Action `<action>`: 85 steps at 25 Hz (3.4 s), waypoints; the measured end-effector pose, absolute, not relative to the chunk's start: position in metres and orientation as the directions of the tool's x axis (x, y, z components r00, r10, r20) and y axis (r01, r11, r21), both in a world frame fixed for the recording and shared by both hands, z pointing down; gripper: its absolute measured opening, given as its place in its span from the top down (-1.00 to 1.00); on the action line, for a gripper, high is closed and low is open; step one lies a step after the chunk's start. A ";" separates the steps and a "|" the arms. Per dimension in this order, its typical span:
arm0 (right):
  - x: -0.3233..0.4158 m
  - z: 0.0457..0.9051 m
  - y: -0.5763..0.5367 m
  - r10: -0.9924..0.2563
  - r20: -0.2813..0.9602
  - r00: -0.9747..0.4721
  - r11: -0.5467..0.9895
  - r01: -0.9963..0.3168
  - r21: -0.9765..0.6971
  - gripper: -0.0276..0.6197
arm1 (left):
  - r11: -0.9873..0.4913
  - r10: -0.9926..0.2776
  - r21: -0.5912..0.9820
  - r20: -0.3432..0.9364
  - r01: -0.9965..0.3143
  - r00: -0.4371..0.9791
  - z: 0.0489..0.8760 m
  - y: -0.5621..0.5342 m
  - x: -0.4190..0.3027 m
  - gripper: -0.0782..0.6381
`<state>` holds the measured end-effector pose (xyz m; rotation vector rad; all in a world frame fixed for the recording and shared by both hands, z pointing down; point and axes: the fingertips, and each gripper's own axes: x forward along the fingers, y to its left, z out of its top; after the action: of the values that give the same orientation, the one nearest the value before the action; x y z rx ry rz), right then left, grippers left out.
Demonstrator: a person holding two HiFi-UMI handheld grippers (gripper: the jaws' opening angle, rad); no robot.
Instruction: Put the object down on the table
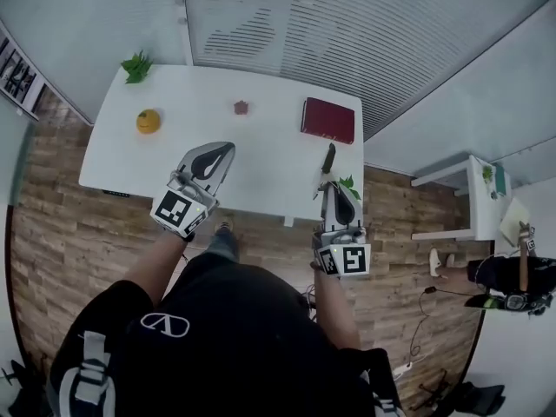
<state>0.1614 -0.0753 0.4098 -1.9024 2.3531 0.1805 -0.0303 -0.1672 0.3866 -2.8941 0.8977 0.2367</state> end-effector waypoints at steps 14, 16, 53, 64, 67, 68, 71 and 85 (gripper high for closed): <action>0.157 0.415 -0.190 -0.981 -0.125 -0.148 0.144 -0.989 0.043 0.90 | -0.870 -0.479 -0.024 -0.201 -0.493 0.855 0.396 -0.284 -0.010 0.77; 0.163 0.415 -0.198 -0.980 -0.125 -0.155 0.151 -0.988 0.041 0.90 | -0.866 -0.485 -0.026 -0.203 -0.500 0.851 0.397 -0.292 -0.005 0.76; 0.145 0.784 -0.282 -0.649 0.759 -0.048 0.740 -0.268 0.616 0.90 | -0.837 -0.541 -0.059 -0.054 -0.544 0.839 0.429 -0.276 0.010 0.77; 0.133 0.787 -0.275 -0.608 0.790 -0.075 0.783 -0.219 0.582 0.85 | -0.817 -0.569 -0.076 -0.062 -0.572 0.820 0.428 -0.278 0.004 0.77; 0.134 0.787 -0.270 -0.573 0.817 -0.070 0.808 -0.220 0.547 0.78 | -0.818 -0.565 -0.078 -0.067 -0.569 0.822 0.427 -0.276 0.006 0.77; 0.134 0.787 -0.270 -0.570 0.818 -0.074 0.809 -0.224 0.543 0.78 | -0.820 -0.564 -0.078 -0.069 -0.568 0.823 0.426 -0.276 0.007 0.77; 0.133 0.784 -0.270 -0.571 0.816 -0.089 0.809 -0.233 0.540 0.74 | -0.820 -0.563 -0.076 -0.072 -0.567 0.823 0.426 -0.275 0.007 0.77; 0.148 0.777 -0.272 -0.755 0.655 -0.026 0.645 -0.213 0.734 -0.10 | -0.820 -0.565 -0.065 -0.072 -0.569 0.822 0.428 -0.273 0.001 0.76</action>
<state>0.1485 -0.2720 0.7765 -1.9707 3.7639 1.2514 0.0006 -0.2726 0.4279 -2.9182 0.9099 0.0752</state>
